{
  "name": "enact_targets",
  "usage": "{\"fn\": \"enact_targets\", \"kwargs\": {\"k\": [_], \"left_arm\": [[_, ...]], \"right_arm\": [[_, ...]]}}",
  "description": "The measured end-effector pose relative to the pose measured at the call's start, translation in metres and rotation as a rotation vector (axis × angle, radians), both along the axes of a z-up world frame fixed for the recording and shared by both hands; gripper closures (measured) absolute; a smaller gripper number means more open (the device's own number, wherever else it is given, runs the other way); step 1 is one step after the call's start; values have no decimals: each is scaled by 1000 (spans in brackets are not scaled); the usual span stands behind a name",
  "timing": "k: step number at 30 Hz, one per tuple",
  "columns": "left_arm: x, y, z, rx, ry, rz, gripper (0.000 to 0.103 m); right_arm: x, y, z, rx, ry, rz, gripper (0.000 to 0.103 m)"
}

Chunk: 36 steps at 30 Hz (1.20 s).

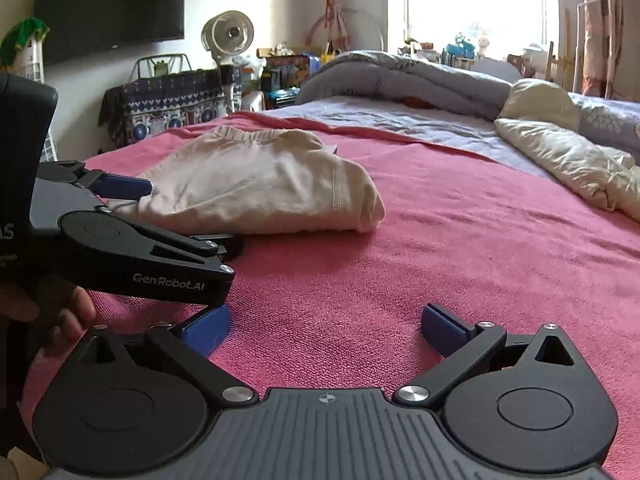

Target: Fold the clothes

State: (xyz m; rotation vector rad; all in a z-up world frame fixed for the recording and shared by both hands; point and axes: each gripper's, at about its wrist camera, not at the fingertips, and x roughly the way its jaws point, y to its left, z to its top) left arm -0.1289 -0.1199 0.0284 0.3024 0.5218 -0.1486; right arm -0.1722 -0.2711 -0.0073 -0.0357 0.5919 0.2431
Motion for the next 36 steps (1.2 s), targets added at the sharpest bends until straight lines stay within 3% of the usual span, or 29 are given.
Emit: {"fn": "enact_targets", "kwargs": {"k": [4, 9, 13, 15, 16, 18, 19, 22, 36], "left_arm": [[0, 5, -2, -28, 6, 3, 0], [2, 10, -1, -62, 18, -24, 0], [-13, 16, 17, -70, -99, -310, 0], [-9, 16, 17, -60, -133, -384, 0], [1, 19, 15, -87, -88, -405, 0], [36, 29, 7, -213, 140, -404, 1], [49, 33, 3, -250, 203, -398, 1], [43, 28, 2, -215, 165, -390, 0], [40, 28, 7, -203, 174, -388, 0]], "right_arm": [[3, 1, 4, -30, 24, 33, 0], [18, 8, 13, -151, 25, 186, 0], [35, 4, 11, -119, 63, 277, 0], [47, -4, 9, -57, 114, 299, 0], [51, -7, 8, -33, 124, 304, 0], [53, -8, 7, -21, 125, 310, 0], [53, -8, 7, -17, 124, 310, 0], [49, -6, 6, -23, 106, 308, 0], [44, -7, 10, -40, 88, 300, 0]]}}
